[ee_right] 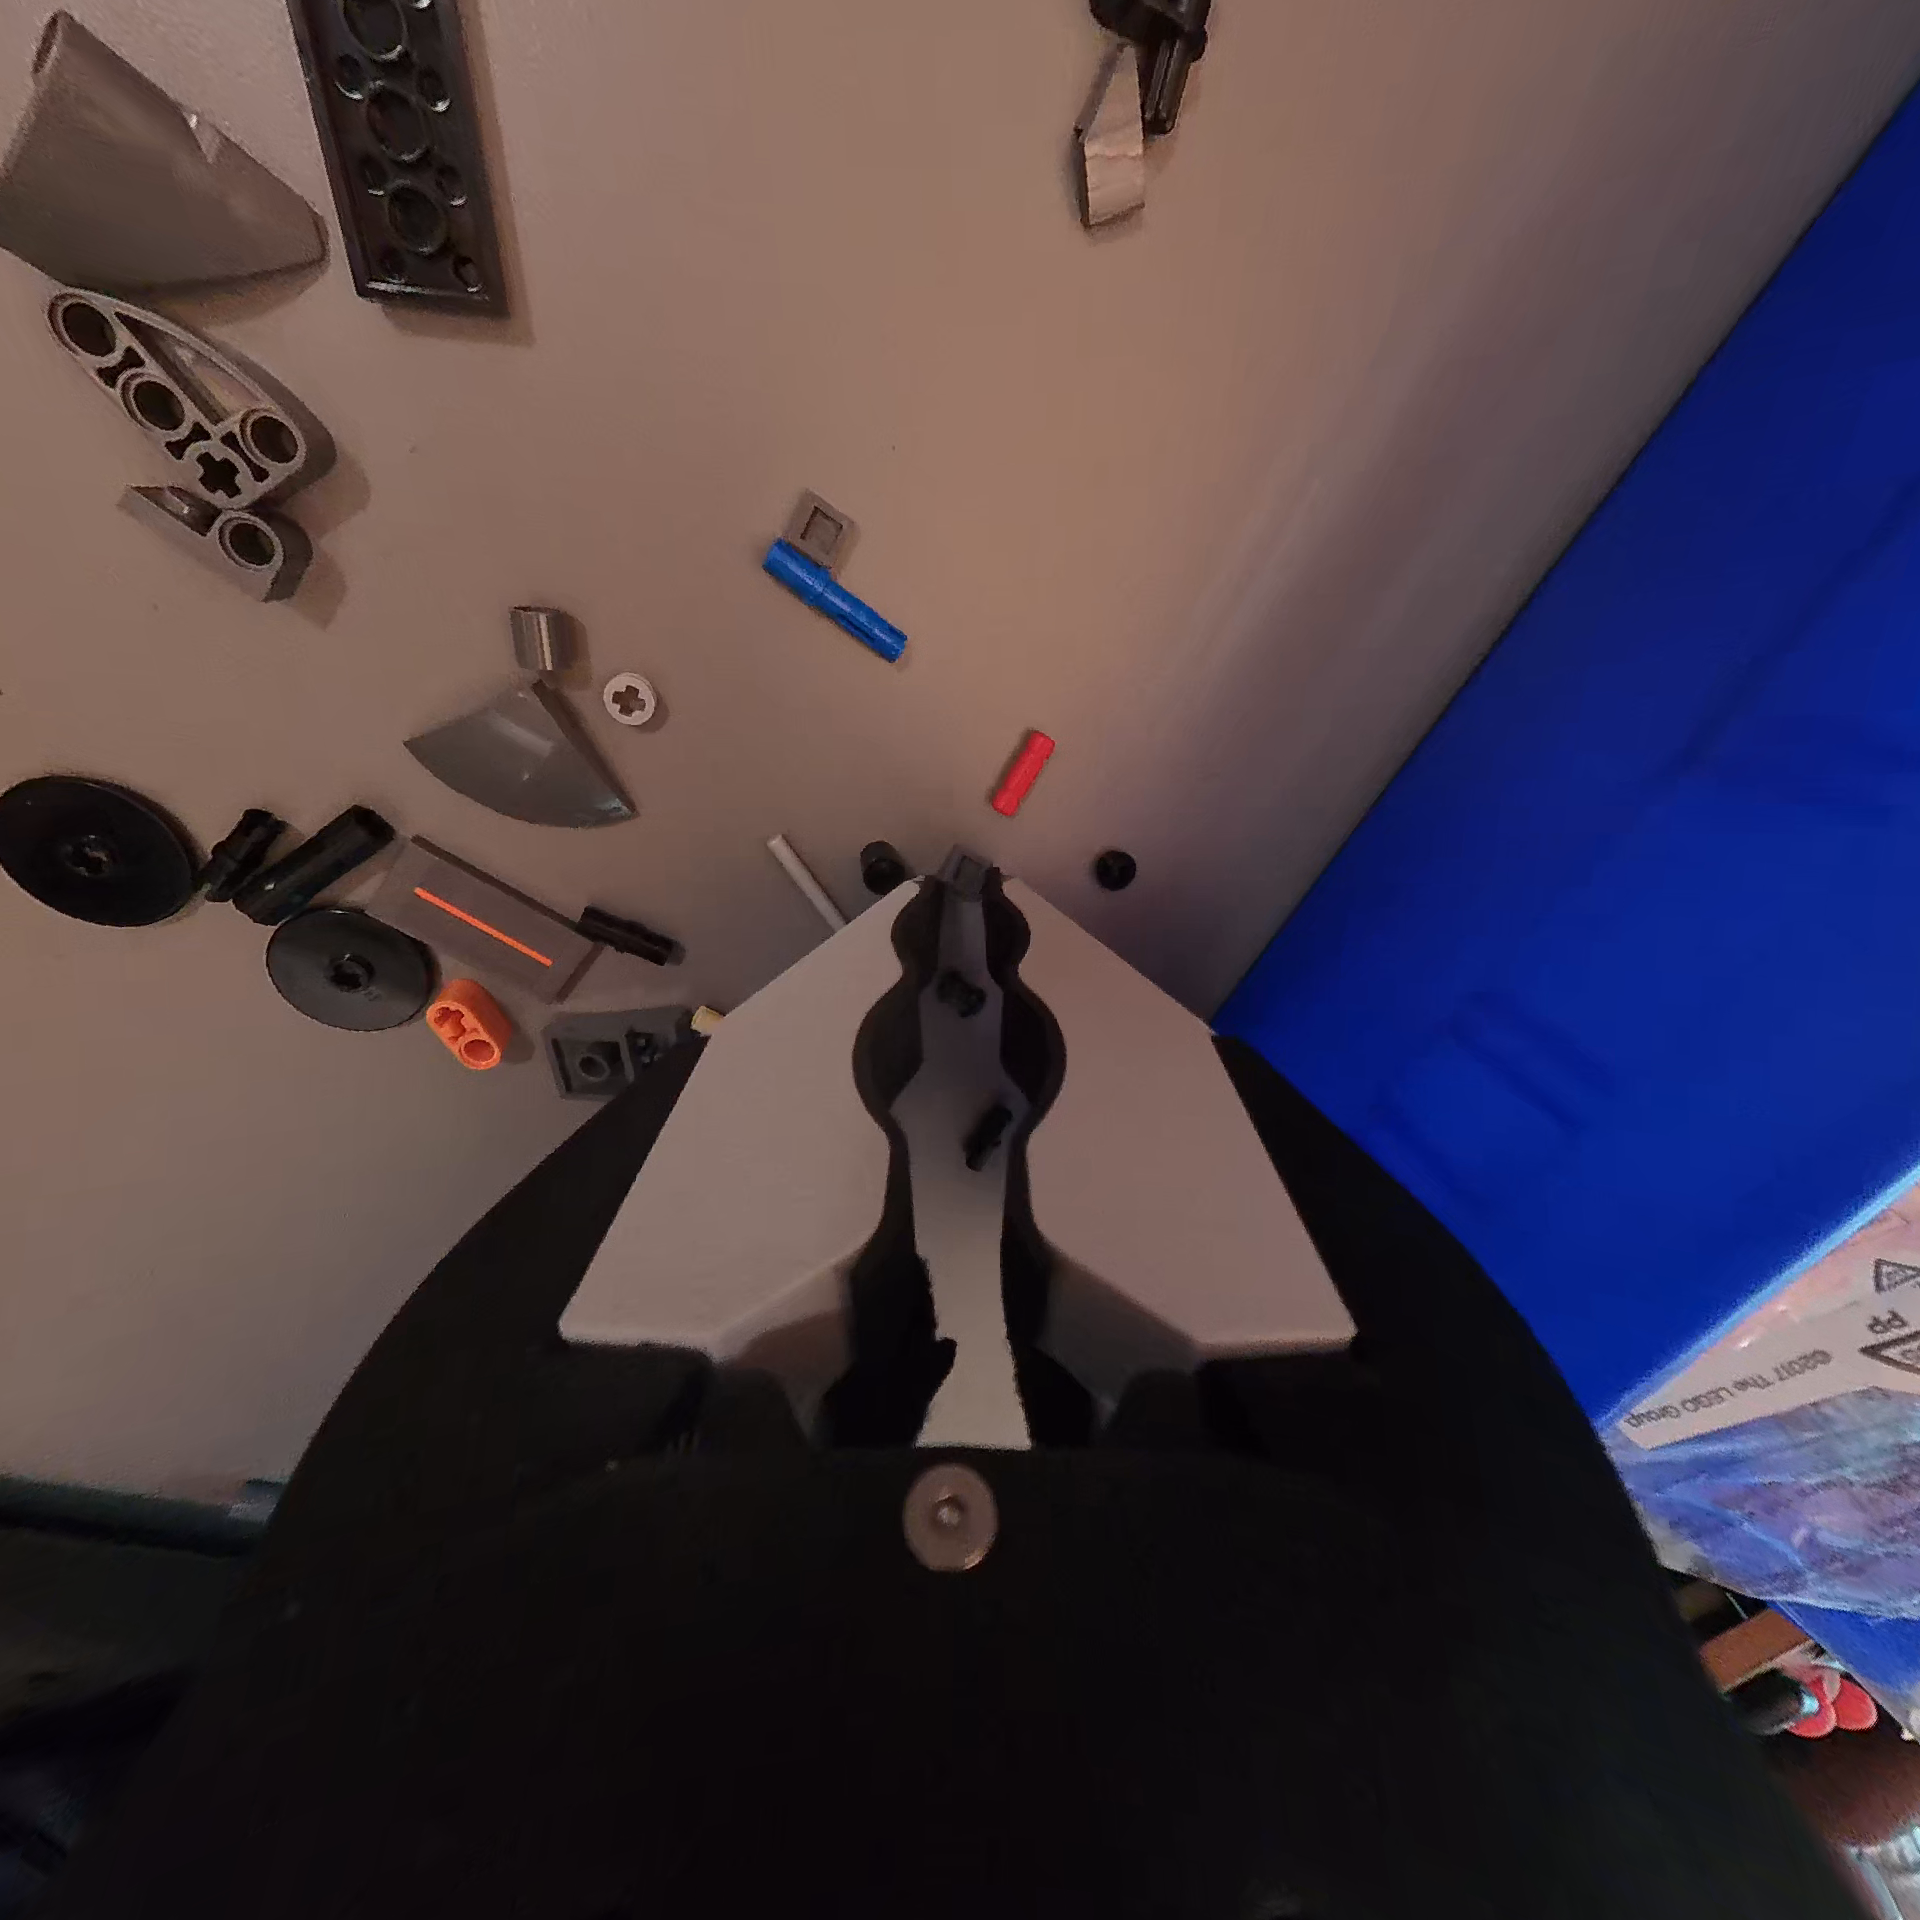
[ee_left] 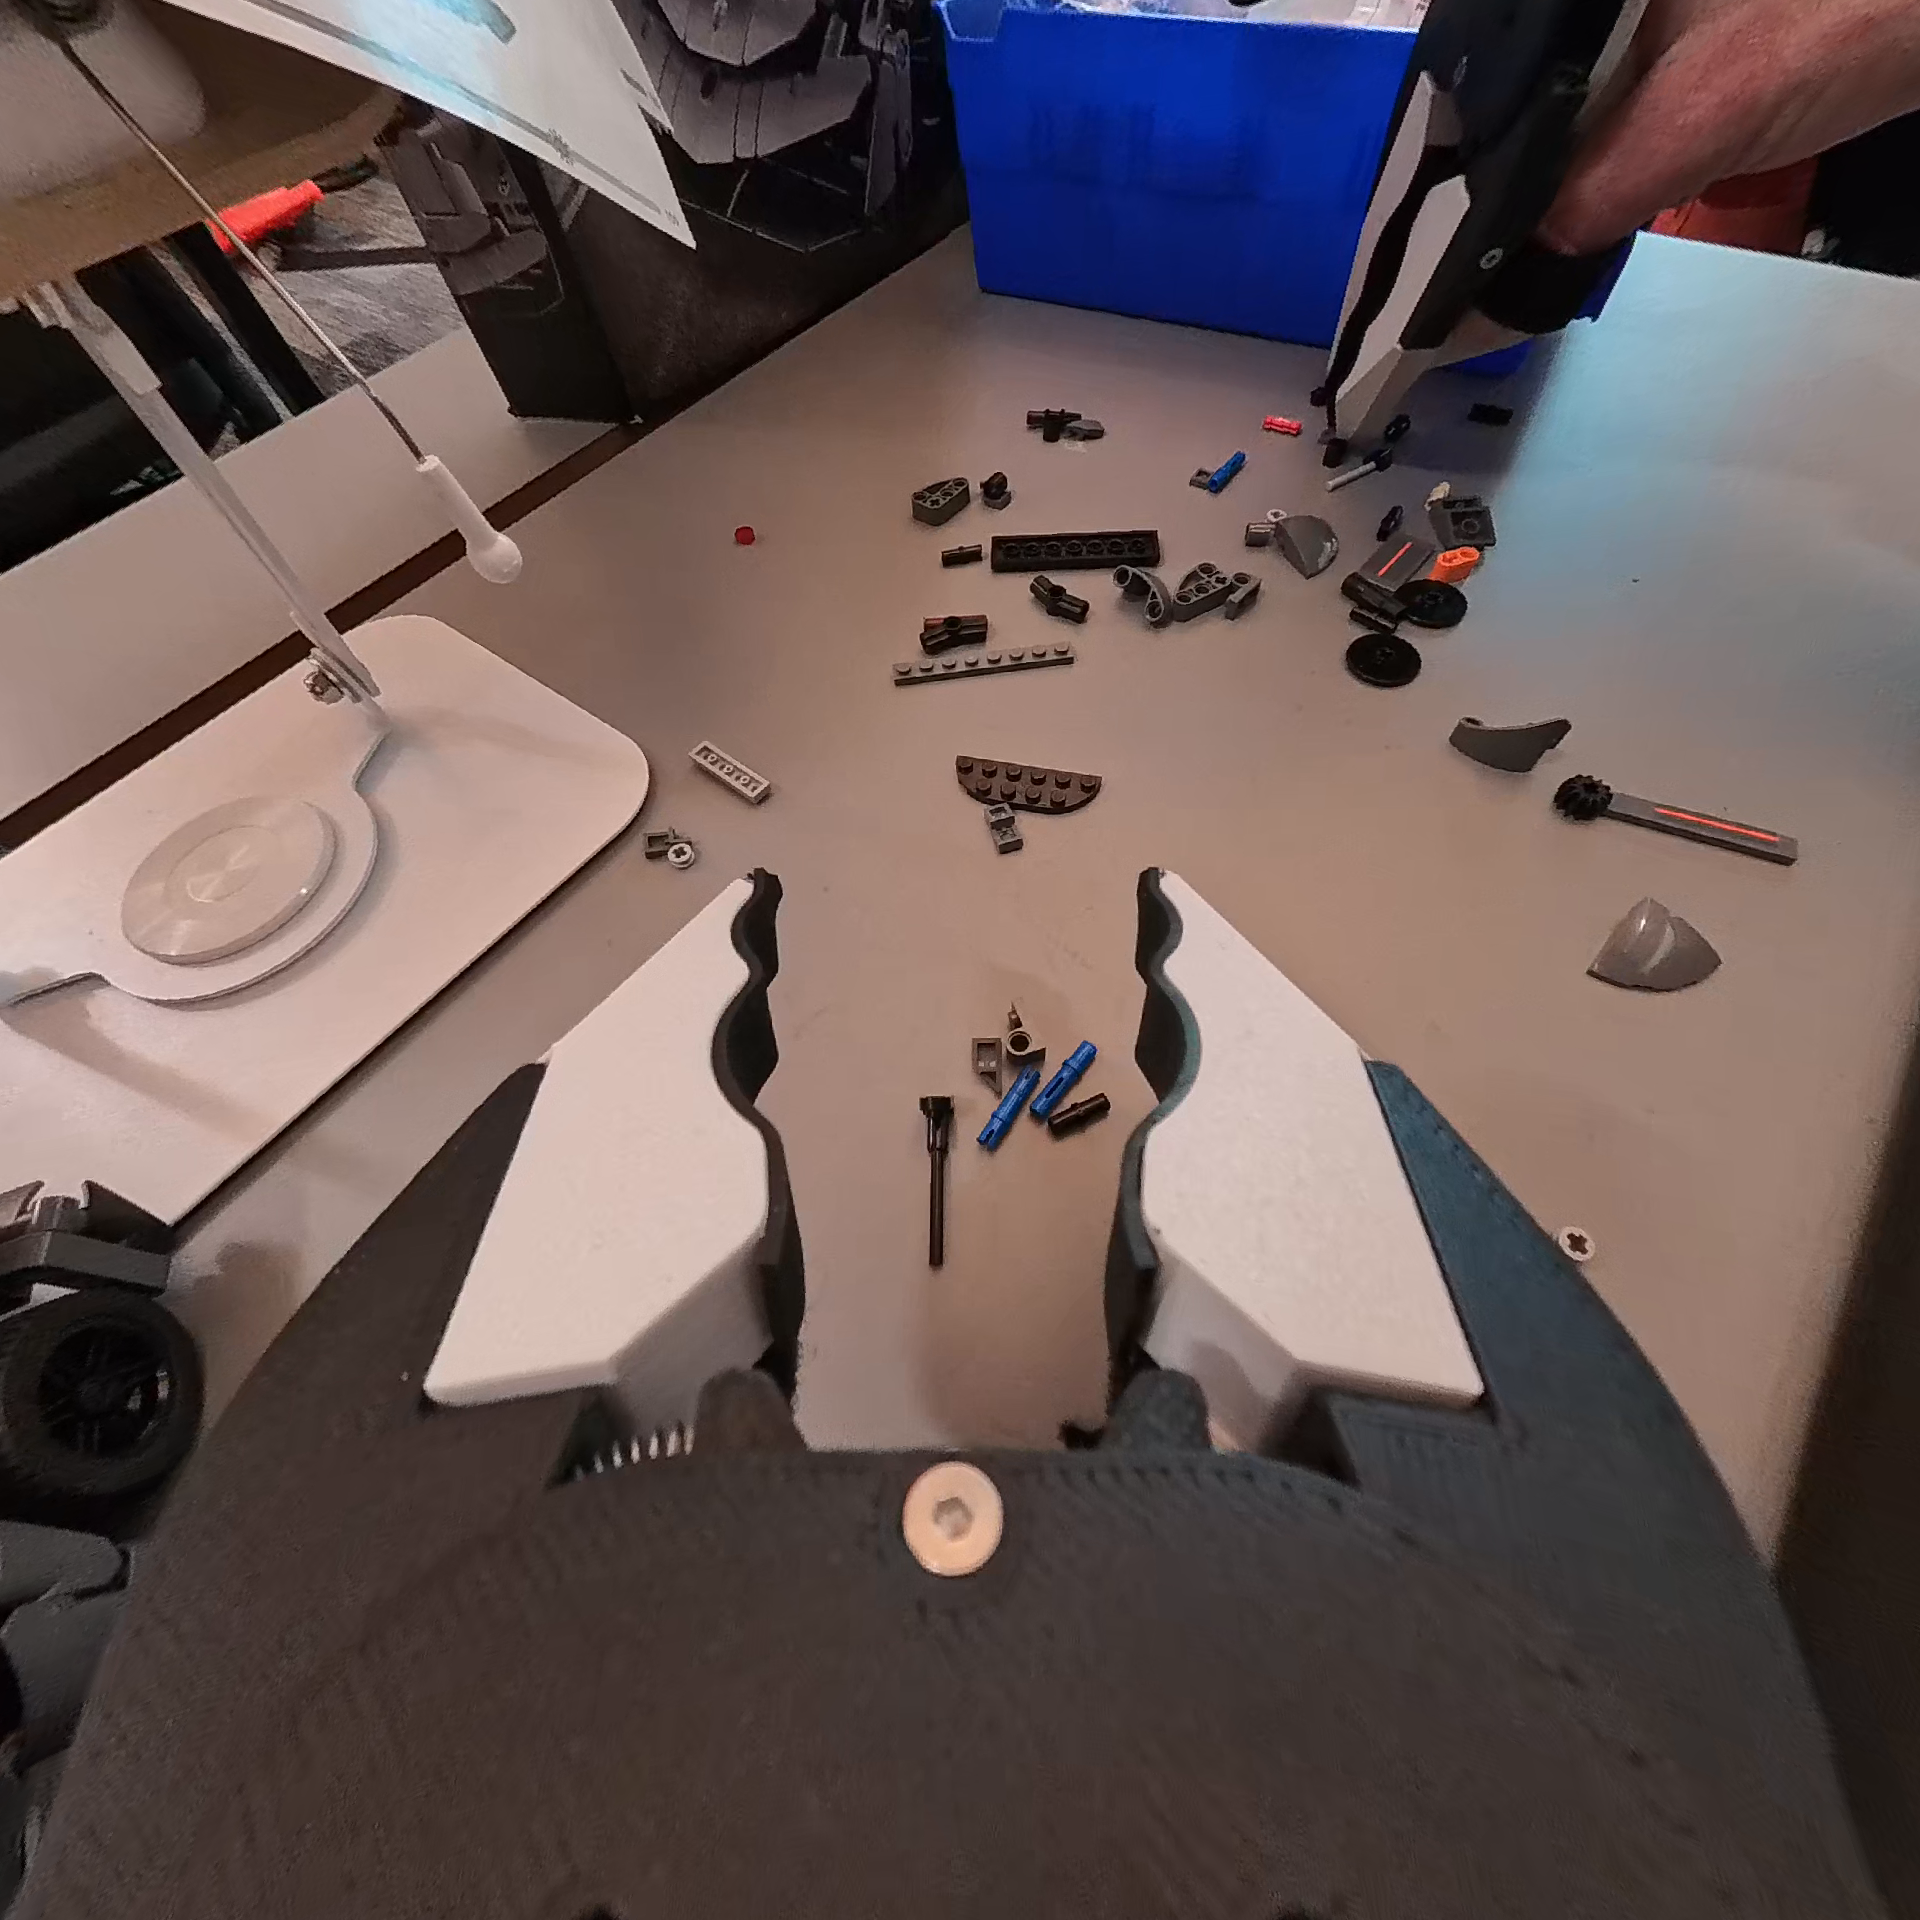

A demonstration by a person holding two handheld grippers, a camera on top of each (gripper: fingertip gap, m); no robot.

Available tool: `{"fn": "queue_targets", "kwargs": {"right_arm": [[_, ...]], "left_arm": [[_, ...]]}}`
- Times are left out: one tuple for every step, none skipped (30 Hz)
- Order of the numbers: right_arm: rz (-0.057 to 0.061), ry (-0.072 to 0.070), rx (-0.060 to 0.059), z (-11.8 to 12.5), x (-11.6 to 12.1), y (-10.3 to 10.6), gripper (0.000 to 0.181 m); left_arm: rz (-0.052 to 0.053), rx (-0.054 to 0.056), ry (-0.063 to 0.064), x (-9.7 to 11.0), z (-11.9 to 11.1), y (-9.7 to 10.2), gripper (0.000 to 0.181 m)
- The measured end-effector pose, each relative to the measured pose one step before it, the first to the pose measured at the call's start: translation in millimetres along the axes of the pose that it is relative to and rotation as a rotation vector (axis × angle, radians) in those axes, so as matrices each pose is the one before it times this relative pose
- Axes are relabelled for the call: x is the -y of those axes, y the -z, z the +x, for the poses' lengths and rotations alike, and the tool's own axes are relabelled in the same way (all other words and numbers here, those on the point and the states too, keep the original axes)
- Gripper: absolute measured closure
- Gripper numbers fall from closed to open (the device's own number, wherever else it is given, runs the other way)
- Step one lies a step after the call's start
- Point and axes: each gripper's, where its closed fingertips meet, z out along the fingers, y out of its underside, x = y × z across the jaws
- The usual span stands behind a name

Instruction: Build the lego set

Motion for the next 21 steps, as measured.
{"fn": "queue_targets", "kwargs": {"right_arm": [[-0.0001,0.0004,-0.0004,-0.09,0.07,0.04,0.175],[0.0002,0.0014,-0.0006,0.00,0.12,0.02,0.175],[0.0023,0.0008,0.0001,-0.11,0.42,-0.04,0.175],[0.0035,0.0012,0.0007,-0.33,0.69,0.01,0.175],[0.0030,0.0024,0.0006,-0.43,0.63,0.18,0.175],[0.0040,0.0031,0.0013,-0.44,0.79,0.31,0.175],[0.0075,0.0030,0.0019,-0.64,1.33,0.70,0.181],[0.0085,0.0027,-0.0010,-0.28,1.56,0.93,0.181],[0.0051,0.0045,-0.0008,-0.71,1.15,1.26,0.181],[0.0019,0.0057,0.0028,-1.46,0.59,1.15,0.181],[0.0020,0.0036,0.0008,-0.78,0.63,0.93,0.181],[0.0027,0.0004,-0.0002,-0.40,0.57,0.70,0.181],[0.0013,-0.0007,0.0001,-0.11,-0.02,0.45,0.181],[0.0029,-0.0012,-0.0018,0.47,-0.11,0.82,0.181],[0.0079,-0.0032,-0.0015,0.61,0.34,1.16,0.181],[0.0101,-0.0052,0.0006,0.57,0.67,1.44,0.181],[0.0065,-0.0058,-0.0015,0.88,0.12,1.49,0.181],[0.0030,-0.0046,-0.0040,1.07,-0.25,1.16,0.181],[0.0041,-0.0031,-0.0019,0.57,0.17,1.00,0.181],[0.0039,-0.0025,-0.0020,0.61,0.20,0.71,0.181],[0.0007,-0.0018,-0.0028,0.54,-0.08,0.23,0.181]], "left_arm": [[-0.0008,-0.0008,0.0003,-0.27,0.05,-0.08,0.114],[-0.0006,-0.0005,-0.0002,-0.07,0.07,-0.20,0.114],[-0.0007,-0.0005,-0.0006,-0.14,0.07,-0.08,0.114],[-0.0011,-0.0002,-0.0004,-0.24,0.10,-0.17,0.114],[-0.0009,-0.0001,-0.0008,-0.20,-0.04,-0.23,0.114],[-0.0013,-0.0006,-0.0003,-0.25,0.08,-0.20,0.114],[-0.0007,-0.0001,0.0002,-0.07,-0.06,-0.23,0.114],[0.0001,0.0002,-0.0006,-0.08,-0.06,-0.05,0.114],[-0.0007,0.0002,-0.0001,-0.21,-0.16,-0.20,0.114],[-0.0012,-0.0010,0.0011,-0.25,-0.08,-0.25,0.114],[-0.0009,-0.0007,0.0007,-0.23,0.03,-0.19,0.114],[-0.0006,-0.0001,-0.0003,-0.11,-0.06,-0.12,0.114],[-0.0004,0.0002,-0.0007,-0.10,-0.04,-0.10,0.114],[-0.0005,-0.0004,-0.0003,-0.11,0.09,-0.09,0.114],[-0.0006,-0.0006,0.0003,-0.15,0.02,-0.05,0.114],[-0.0006,-0.0008,0.0003,-0.21,0.18,-0.13,0.114],[-0.0004,-0.0004,-0.0003,-0.03,0.04,-0.22,0.114],[-0.0012,-0.0007,-0.0007,-0.24,0.05,-0.21,0.114],[-0.0021,-0.0007,-0.0003,-0.35,0.09,-0.39,0.114],[-0.0017,-0.0010,-0.0002,-0.39,0.14,-0.22,0.114],[-0.0012,-0.0014,-0.0001,-0.31,0.10,-0.29,0.114]]}}
